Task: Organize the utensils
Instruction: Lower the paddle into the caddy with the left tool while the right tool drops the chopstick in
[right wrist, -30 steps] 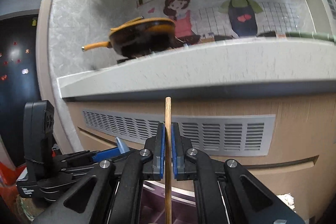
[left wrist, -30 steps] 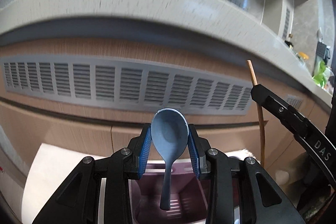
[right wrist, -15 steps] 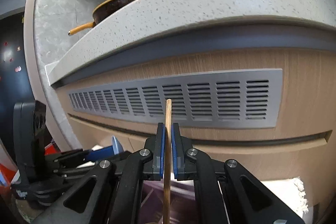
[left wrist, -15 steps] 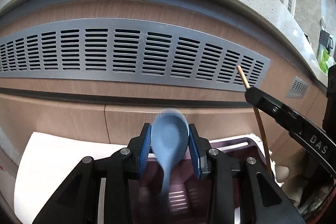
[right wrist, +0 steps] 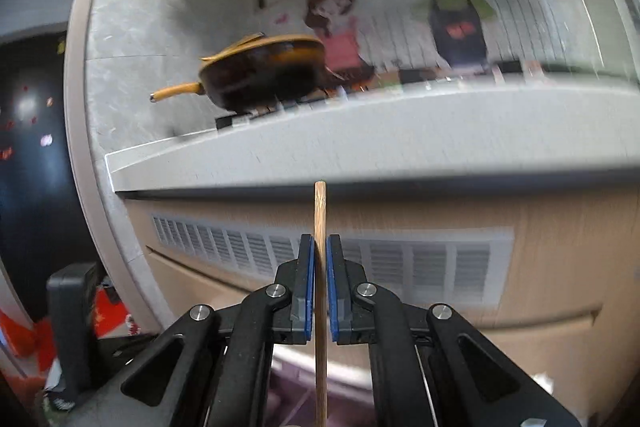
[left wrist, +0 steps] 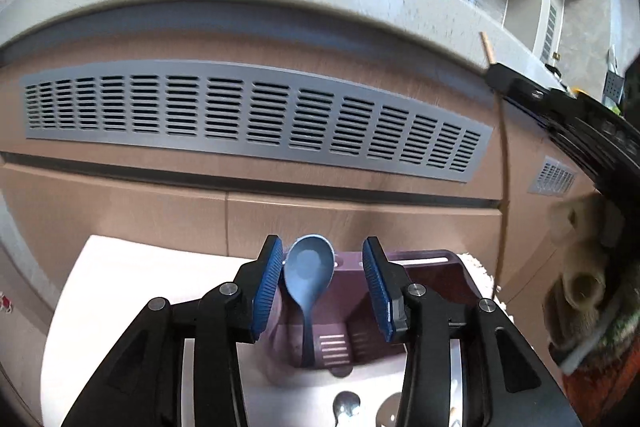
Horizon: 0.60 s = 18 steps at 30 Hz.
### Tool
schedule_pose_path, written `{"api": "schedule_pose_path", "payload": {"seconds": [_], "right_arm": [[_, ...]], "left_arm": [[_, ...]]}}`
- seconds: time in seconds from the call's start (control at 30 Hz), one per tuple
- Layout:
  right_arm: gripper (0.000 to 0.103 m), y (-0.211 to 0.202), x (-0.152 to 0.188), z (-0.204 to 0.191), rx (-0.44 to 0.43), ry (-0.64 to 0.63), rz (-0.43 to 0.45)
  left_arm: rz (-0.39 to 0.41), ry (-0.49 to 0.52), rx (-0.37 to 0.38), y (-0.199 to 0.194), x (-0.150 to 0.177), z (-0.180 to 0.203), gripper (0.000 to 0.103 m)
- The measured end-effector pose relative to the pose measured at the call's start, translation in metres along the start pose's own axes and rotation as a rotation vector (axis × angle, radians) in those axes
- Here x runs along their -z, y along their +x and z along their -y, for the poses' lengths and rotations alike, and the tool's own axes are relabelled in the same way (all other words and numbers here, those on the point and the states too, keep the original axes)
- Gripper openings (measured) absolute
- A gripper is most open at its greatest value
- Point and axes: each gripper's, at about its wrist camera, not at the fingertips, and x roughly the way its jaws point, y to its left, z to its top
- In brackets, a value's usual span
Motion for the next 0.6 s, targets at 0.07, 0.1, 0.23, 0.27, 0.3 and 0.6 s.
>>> {"api": "schedule_pose_path", "payload": {"seconds": [0.07, 0.1, 0.23, 0.27, 0.3, 0.6], "right_arm": [[0.006, 0.003, -0.006, -0.007, -0.003, -0.018, 0.000], [0.006, 0.004, -0.007, -0.010, -0.003, -0.029, 0.004], [0.006, 0.005, -0.003, -0.019, 0.038, -0.062, 0.031], [0.006, 0.007, 0.004, -0.019, 0.053, -0.069, 0.017], [0.006, 0.009, 0.012, -0.020, 0.078, -0.077, 0.000], [0.007, 0.000, 0.077, -0.006, 0.126, -0.026, -0.236]], "left_arm": [[-0.006, 0.002, -0.008, -0.006, -0.001, -0.001, 0.043], [-0.015, 0.012, -0.026, -0.009, 0.000, -0.001, 0.043], [-0.039, 0.024, -0.046, -0.010, 0.006, 0.004, 0.043], [-0.047, 0.025, -0.045, -0.008, 0.008, 0.007, 0.043], [-0.054, 0.026, -0.048, -0.008, 0.011, 0.007, 0.043], [-0.103, 0.023, -0.068, -0.022, 0.034, 0.004, 0.043]]}}
